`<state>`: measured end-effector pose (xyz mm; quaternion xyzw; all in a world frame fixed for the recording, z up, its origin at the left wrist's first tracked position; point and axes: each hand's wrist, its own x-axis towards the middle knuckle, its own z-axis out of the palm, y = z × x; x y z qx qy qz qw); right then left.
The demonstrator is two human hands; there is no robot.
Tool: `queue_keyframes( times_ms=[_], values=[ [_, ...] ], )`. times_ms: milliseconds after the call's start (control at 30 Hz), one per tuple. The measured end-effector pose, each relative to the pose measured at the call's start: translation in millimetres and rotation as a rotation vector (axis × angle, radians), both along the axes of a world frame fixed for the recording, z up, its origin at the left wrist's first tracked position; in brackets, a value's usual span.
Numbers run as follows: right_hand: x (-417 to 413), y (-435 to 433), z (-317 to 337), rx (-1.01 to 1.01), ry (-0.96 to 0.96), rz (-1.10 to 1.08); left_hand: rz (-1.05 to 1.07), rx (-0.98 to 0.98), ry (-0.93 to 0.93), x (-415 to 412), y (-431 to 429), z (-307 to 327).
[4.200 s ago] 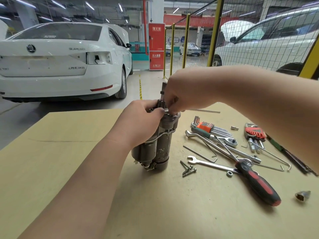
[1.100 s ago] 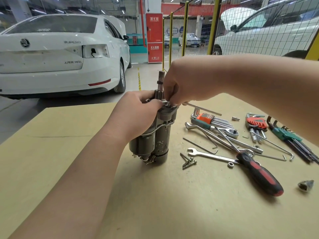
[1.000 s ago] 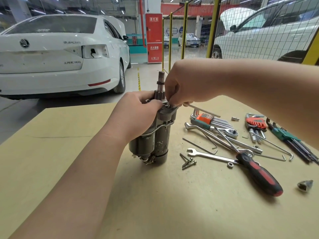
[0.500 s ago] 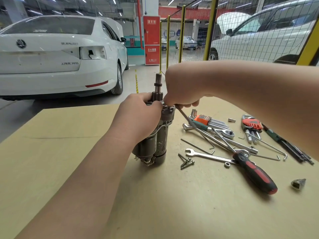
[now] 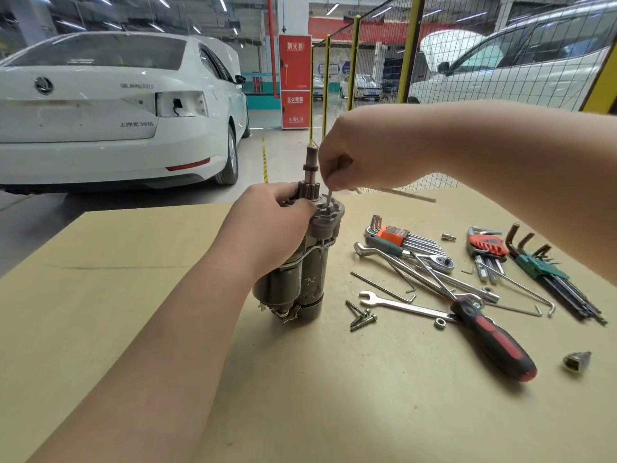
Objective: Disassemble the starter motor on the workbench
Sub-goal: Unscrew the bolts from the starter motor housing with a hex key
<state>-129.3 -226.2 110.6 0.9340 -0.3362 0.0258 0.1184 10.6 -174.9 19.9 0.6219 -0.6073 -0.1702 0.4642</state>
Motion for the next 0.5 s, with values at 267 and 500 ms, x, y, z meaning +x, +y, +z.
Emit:
queue_keyframes(
  times_ms=[267,500],
  values=[
    [23,3,-14,0.133,-0.047,-0.237,0.042,-0.013,-0.001,-2,-4,-3],
    [22,4,-12,-0.044,0.119,-0.099,0.044,-0.009,-0.008,-1,-4,-4]
  ],
)
